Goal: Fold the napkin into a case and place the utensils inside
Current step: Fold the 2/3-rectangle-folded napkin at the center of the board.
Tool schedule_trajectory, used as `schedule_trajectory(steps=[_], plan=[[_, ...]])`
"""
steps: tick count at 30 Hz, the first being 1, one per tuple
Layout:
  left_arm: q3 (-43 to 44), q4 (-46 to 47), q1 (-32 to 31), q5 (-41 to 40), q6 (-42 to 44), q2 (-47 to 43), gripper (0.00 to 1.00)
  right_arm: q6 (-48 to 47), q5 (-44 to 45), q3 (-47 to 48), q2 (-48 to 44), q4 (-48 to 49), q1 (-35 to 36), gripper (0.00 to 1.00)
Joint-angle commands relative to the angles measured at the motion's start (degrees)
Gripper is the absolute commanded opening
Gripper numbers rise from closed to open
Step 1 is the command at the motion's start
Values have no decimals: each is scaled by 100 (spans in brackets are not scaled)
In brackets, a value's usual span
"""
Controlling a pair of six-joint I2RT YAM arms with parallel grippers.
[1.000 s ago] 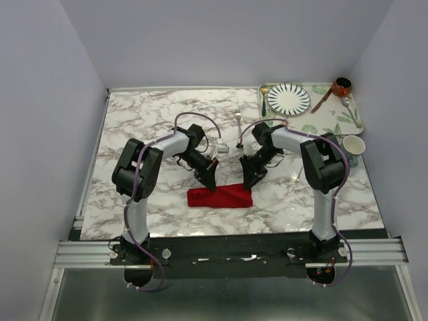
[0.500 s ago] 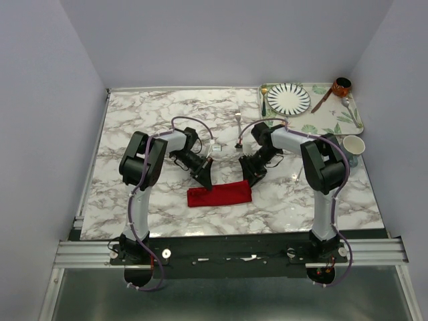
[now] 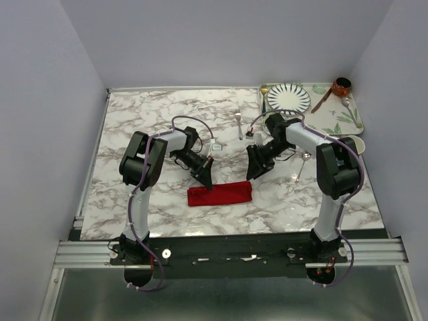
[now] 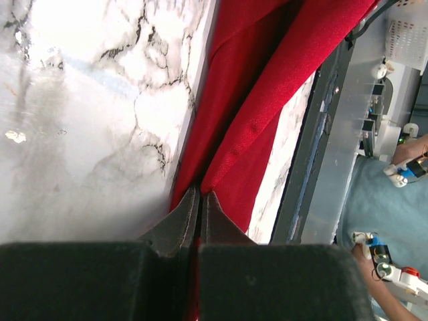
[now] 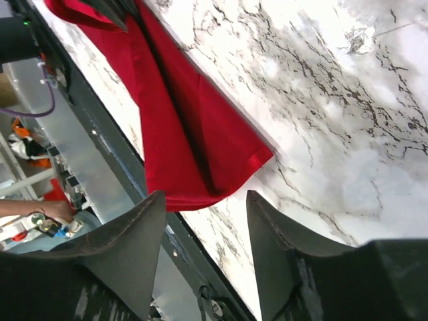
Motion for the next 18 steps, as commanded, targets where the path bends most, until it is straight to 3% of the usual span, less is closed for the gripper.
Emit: schedule_trajectory(steps=[1, 8, 18], plan=[[23, 33, 12, 0, 114, 29, 8, -170, -740, 117, -193, -120, -19, 65], [-4, 33, 12, -79, 176, 29, 13, -258, -1216, -41, -263, -93, 103, 74], [-21, 59, 20, -88, 193, 3, 13, -293, -496, -200, -43, 320, 437, 69]])
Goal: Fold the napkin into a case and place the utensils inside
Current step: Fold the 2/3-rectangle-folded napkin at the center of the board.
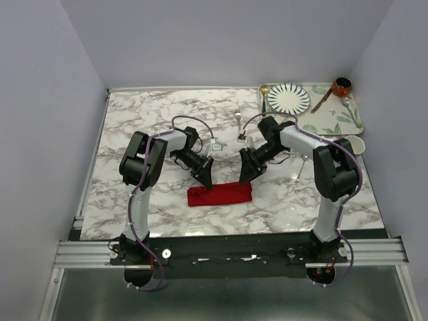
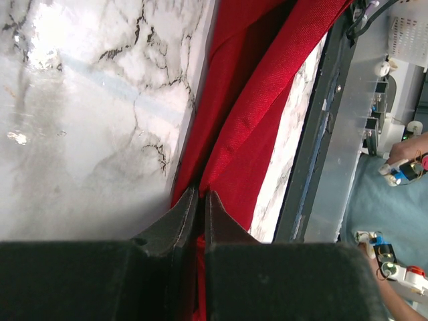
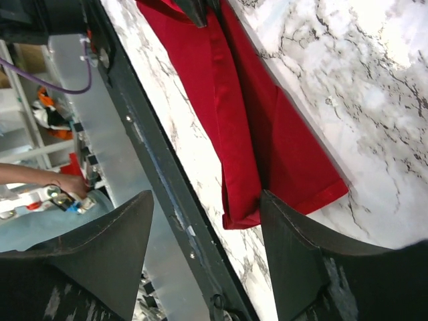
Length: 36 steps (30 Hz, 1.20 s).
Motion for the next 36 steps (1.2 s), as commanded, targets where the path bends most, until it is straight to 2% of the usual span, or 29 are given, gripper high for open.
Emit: schedule_trajectory(steps=[1, 3, 4, 5, 8, 9, 10, 12, 18, 23, 26, 32, 35, 36], plan=[[-28, 48, 20, -79, 112, -6, 13, -142, 426, -95, 90, 263, 177, 68], [-28, 48, 12, -79, 112, -41, 15, -195, 523, -130, 117, 272, 239, 60], [-37, 48, 20, -71, 112, -50, 15, -204, 550, -156, 134, 263, 256, 50], [-71, 57, 20, -44, 112, -120, 16, -221, 637, -165, 161, 263, 291, 45], [-185, 30, 29, 0, 139, -374, 24, -195, 961, -262, 178, 368, 318, 26], [-256, 56, 55, 61, 182, -480, 31, -195, 1050, -288, 170, 403, 318, 20], [-326, 57, 82, 70, 209, -594, 33, -204, 1129, -323, 161, 438, 318, 9], [-528, 30, 108, 70, 262, -910, 39, -195, 1271, -341, 196, 465, 318, 1], [-889, 109, 459, -141, 297, -1798, 51, -37, 1350, -402, 240, 623, 327, 1], [-1091, 136, 557, -658, 411, -2387, 52, 42, 1210, -402, 275, 667, 362, 1], [-1153, 486, 557, -607, 123, -2685, 53, 95, 991, -411, 144, 685, 380, 1], [-1363, 1813, 101, -580, -643, -2915, 61, 121, 735, -586, -103, 790, 388, 1], [-1705, 2875, -172, -642, -1239, -2968, 63, 113, 752, -666, -199, 852, 388, 1], [-1941, 3478, -260, -651, -1398, -2994, 64, 121, 752, -683, -234, 861, 380, 1]])
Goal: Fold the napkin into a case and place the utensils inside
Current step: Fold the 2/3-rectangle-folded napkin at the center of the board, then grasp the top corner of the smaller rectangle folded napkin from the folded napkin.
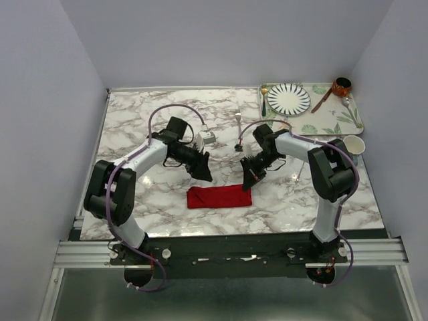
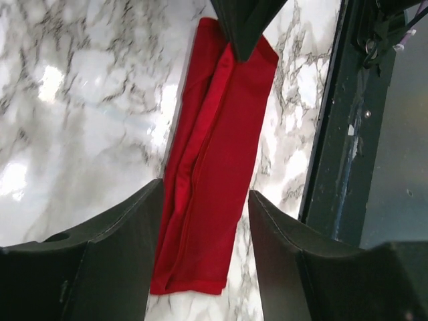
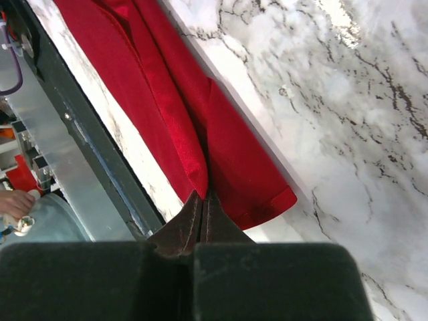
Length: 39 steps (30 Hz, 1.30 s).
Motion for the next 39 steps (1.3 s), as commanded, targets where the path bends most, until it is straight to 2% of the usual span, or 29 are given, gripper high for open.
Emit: schedule_trajectory(steps=[1, 3, 10, 20, 27, 39], plan=[[-671, 2220, -512, -194, -1021, -197, 64, 54, -183, -172, -300, 200, 39, 1], [-882, 2790, -809, -264, -1232, -180, 64, 80, -218, -207, -318, 253, 30, 1], [-936, 3576, -1399, -580, -1812, 312, 64, 124, -324, -304, -449, 350, 30, 1], [-558, 3699, -1760, -722, -2024, 971, 65, 133, -473, -331, -494, 368, 30, 1], [-584, 3682, -1848, -581, -2068, 1042, 57, 176, -491, -339, -459, 385, 30, 1], [-742, 3585, -2103, -1142, -2138, 990, 57, 308, -614, -330, -327, 429, 30, 1]])
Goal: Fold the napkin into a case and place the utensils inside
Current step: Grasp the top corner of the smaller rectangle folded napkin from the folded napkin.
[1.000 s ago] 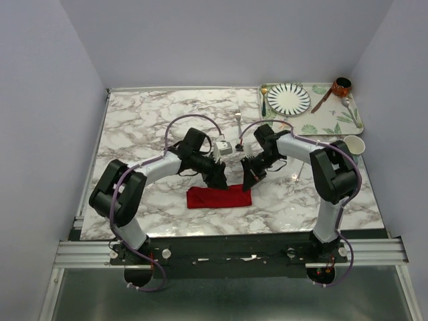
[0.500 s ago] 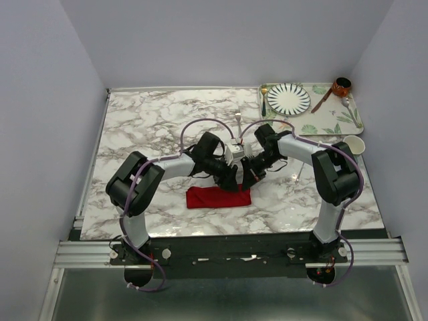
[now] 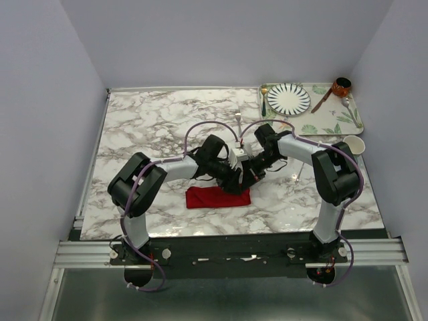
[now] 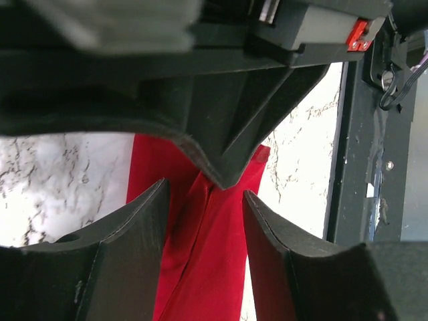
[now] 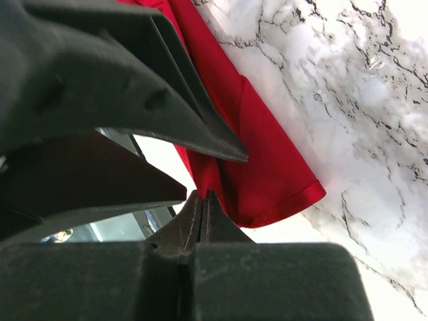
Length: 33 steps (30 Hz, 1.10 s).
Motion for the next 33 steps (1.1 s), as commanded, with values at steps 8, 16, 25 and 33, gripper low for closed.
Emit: schedule_trajectory(steps=[8, 16, 25, 33], plan=[[29, -406, -165, -664, 103, 54, 28, 127, -221, -145, -6, 99, 30, 6], [161, -828, -165, -576, -63, -77, 8, 338, -167, -312, 56, 46, 12, 46], [346, -1267, -165, -216, -459, -60, 0, 347, 60, -321, 442, 99, 12, 52], [215, -1417, -139, 303, -688, -130, 0, 470, 403, -382, 566, 319, 12, 51]])
